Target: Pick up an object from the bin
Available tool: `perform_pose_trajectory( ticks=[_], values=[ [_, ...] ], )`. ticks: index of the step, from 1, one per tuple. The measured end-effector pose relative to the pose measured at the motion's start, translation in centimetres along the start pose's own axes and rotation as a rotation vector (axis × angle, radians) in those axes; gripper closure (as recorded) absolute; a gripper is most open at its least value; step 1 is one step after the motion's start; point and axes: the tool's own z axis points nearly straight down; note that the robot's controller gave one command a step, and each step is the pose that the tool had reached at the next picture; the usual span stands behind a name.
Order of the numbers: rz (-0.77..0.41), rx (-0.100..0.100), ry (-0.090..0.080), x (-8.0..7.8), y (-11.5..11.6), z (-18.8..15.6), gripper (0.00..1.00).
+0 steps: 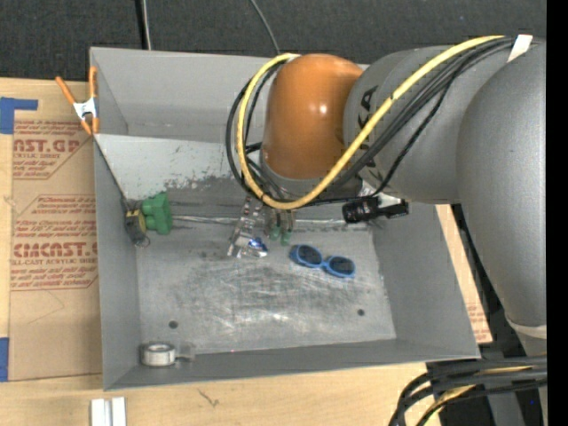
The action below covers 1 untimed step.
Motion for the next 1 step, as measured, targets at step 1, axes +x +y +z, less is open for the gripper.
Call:
perform_pose_trajectory(
  ticks=[1],
  values=[
    [-0.124,-0.002,-0.007,-0.9,-1.05,-6.94,1.0]
  ],
)
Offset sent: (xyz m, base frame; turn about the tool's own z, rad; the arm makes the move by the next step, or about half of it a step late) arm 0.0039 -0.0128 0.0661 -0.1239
